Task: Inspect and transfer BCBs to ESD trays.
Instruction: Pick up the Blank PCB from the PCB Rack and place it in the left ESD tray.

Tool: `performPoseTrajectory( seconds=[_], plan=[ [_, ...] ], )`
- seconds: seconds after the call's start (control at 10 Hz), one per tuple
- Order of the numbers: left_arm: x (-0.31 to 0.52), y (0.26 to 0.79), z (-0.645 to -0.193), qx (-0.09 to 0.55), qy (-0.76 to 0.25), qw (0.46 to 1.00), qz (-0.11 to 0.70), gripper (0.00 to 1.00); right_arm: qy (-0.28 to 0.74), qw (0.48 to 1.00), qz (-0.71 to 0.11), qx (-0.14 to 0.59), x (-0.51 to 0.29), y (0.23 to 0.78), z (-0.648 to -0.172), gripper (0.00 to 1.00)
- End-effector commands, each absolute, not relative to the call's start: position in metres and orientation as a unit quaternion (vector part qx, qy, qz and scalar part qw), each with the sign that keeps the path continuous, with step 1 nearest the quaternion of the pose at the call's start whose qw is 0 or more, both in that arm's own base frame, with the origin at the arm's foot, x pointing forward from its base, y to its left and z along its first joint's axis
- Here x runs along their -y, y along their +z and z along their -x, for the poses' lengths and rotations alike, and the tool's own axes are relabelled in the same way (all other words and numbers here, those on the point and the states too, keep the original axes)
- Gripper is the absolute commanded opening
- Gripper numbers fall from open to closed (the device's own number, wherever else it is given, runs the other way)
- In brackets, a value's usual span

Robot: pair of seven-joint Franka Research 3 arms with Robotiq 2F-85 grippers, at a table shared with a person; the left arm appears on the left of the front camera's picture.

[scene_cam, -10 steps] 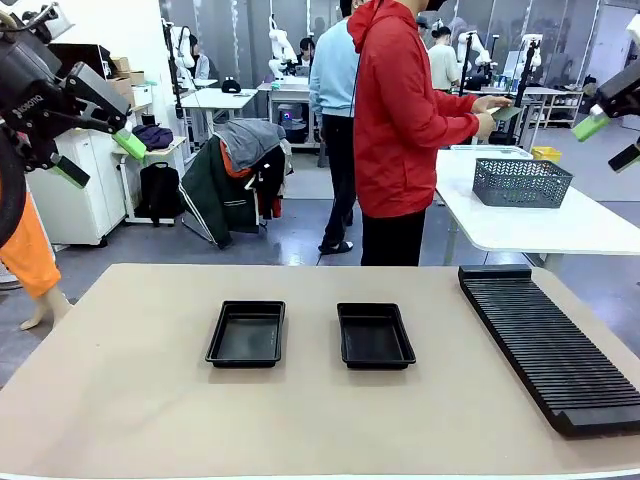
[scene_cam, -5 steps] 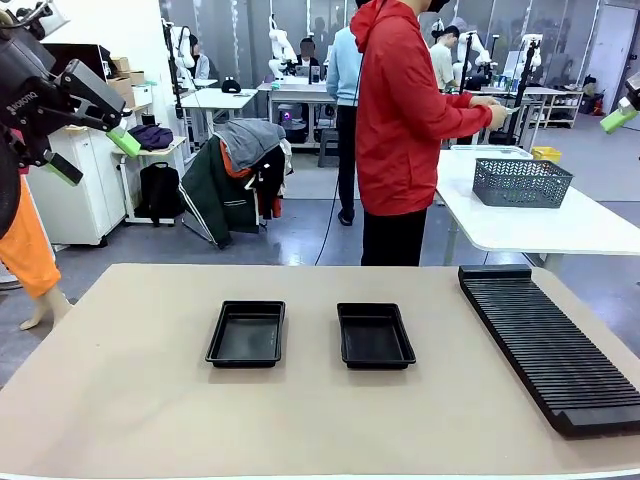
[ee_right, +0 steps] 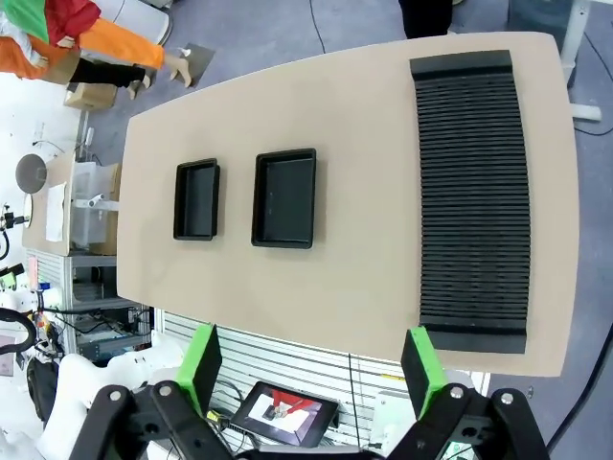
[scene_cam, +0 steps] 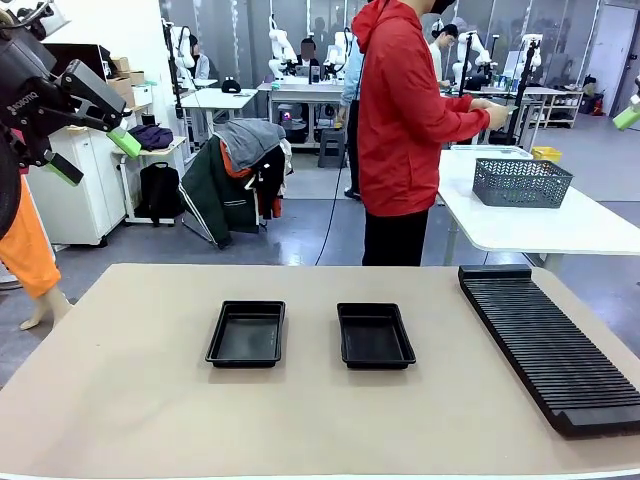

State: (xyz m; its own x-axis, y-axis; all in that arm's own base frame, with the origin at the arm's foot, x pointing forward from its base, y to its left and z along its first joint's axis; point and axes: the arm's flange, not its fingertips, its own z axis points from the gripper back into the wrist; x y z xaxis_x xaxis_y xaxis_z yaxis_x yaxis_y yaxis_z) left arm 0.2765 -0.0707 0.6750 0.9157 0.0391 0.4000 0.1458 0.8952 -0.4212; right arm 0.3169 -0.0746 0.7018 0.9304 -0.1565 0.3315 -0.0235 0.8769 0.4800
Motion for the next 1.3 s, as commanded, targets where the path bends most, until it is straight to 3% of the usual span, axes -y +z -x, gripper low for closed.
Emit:
performPoseTrajectory(
  seconds=[0.0, 0.5, 1.2],
  plan=[
    [0.069, 0.676, -0.276, 0.206, -0.026, 0.951, 0.229, 1.0, -0.056, 0.953, -0.231, 0.186, 0.072, 0.703, -0.317, 1.0],
    [0.071, 0.675, -0.276, 0.203, -0.028, 0.952, 0.227, 1.0, -0.037, 0.952, -0.243, 0.183, 0.075, 0.703, -0.316, 1.0],
    [0.089, 0.691, -0.267, 0.179, 0.004, 0.974, 0.142, 1.0, -0.037, 0.952, -0.243, 0.183, 0.075, 0.703, -0.316, 1.0]
  ],
)
